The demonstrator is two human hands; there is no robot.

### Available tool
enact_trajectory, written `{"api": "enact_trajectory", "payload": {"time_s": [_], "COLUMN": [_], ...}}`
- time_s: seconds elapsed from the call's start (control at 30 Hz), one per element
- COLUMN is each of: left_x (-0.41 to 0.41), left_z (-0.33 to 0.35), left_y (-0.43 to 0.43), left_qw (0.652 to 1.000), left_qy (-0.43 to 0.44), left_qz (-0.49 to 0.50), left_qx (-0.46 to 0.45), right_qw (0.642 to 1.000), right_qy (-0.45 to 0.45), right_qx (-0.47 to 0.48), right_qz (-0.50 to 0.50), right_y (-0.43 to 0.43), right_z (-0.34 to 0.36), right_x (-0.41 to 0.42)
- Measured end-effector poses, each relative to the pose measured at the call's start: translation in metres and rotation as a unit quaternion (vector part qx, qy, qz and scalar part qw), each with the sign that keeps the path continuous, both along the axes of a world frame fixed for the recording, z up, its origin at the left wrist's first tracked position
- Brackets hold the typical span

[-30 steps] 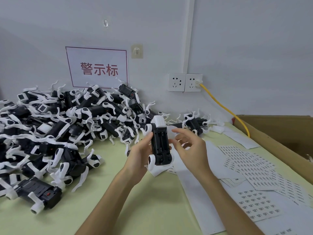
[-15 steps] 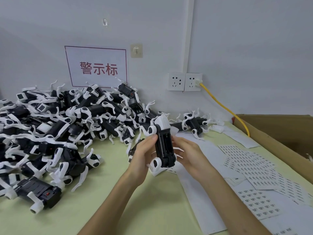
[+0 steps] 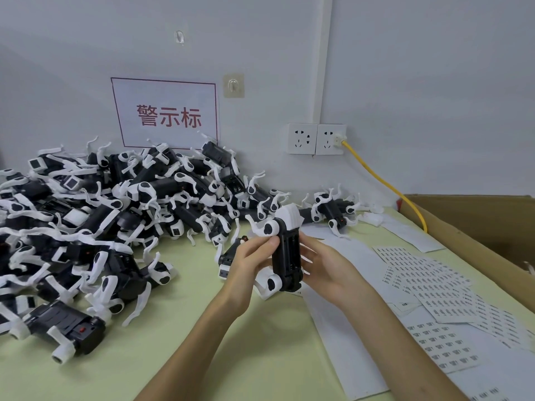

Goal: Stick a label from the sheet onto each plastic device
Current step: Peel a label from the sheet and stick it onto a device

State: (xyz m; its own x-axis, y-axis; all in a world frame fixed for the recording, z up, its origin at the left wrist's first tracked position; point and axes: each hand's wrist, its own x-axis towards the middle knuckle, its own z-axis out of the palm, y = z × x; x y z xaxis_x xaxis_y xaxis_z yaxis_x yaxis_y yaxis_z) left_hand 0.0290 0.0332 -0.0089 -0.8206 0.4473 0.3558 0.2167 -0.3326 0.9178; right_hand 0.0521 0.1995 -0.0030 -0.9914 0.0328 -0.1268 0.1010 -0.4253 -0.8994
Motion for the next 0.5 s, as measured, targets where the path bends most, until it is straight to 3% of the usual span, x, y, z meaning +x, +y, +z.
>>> {"api": "enact_trajectory", "payload": {"time_s": [0.17,0.27,0.37,0.5], "left_x": [0.001,0.000,0.003,0.007], "left_z": [0.001,0.001,0.003,0.004], "left_y": [-0.001,-0.002,0.000,0.004], "left_qw": [1.000,0.999,0.998,0.995], "left_qy": [0.019,0.028,0.035,0.050], "left_qz": [0.005,0.015,0.039,0.083], "left_qx": [-0.009,-0.023,-0.031,-0.029], "right_qw": [1.000,0.997,0.949,0.910], "right_qy": [-0.005,0.020,0.106,0.170], "right_qx": [-0.009,0.054,0.198,0.247], "right_qz": [0.012,-0.051,-0.220,-0.287], "right_y": [0.000,-0.003,-0.008,-0.014], "right_z": [0.001,0.002,0.003,0.001], "right_x": [0.000,0.000,0.002,0.002]}}
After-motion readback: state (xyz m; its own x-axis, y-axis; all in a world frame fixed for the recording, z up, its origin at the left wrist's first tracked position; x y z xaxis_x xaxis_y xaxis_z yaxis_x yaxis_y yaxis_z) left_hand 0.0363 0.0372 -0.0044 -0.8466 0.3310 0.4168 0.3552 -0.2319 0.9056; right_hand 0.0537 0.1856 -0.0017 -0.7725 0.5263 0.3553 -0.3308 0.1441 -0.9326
